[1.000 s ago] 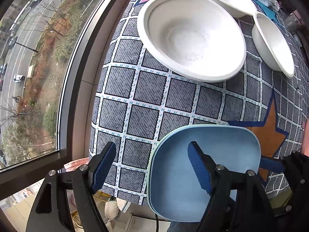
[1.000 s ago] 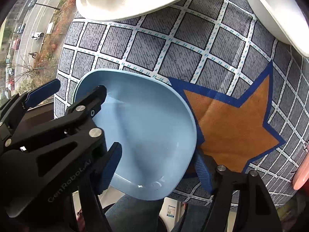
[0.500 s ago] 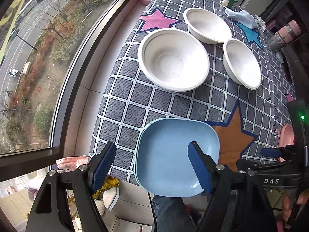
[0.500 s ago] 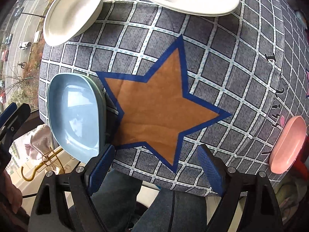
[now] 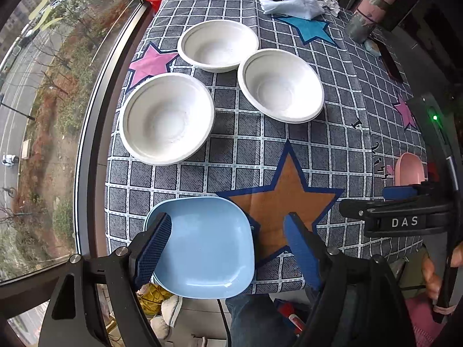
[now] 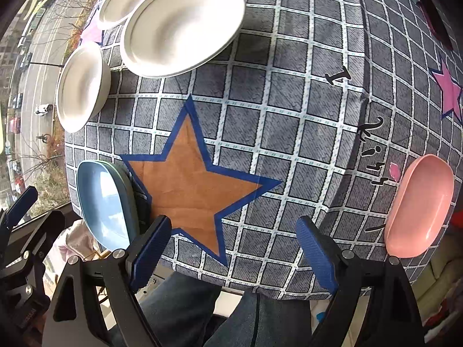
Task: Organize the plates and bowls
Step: 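Lower the blue plate onto the green plate and open the right tool, then move the right tool to the pink plate and grasp its rim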
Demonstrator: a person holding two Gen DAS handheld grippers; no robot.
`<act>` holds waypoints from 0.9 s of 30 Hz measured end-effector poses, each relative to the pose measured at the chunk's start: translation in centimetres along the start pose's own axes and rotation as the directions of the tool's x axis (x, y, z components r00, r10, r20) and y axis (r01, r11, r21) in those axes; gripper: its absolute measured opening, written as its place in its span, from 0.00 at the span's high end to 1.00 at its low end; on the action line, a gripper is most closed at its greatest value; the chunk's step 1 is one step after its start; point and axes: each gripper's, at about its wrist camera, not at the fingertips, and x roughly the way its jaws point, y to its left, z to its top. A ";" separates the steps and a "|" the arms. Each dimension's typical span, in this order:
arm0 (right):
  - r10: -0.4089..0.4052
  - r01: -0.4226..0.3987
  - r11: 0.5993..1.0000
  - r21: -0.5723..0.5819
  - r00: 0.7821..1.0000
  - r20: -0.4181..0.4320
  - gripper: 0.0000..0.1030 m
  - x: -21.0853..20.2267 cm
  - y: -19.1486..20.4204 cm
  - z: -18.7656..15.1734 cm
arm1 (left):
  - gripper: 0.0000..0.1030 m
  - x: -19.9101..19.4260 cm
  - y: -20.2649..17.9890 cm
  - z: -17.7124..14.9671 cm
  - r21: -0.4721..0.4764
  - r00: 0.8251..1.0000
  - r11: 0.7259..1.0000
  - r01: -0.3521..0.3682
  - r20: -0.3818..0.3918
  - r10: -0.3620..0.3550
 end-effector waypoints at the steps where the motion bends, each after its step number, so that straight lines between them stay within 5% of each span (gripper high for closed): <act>1: 0.005 -0.005 1.000 0.016 1.000 0.008 0.00 -0.2 -0.8 -0.1 | 0.19 0.0 -0.5 0.2 0.011 1.000 1.000 -0.004 -0.001 0.004; 13: 0.032 -0.046 0.970 0.238 0.997 0.066 0.00 -4.4 -13.1 -0.6 | 0.19 0.6 -6.0 1.2 0.154 0.998 0.987 -0.037 -0.038 0.043; 27: 0.014 -0.076 0.918 0.390 0.987 0.159 0.00 -7.4 -21.7 -2.8 | 0.19 3.5 -13.3 2.4 0.292 0.992 0.956 -0.008 -0.115 0.044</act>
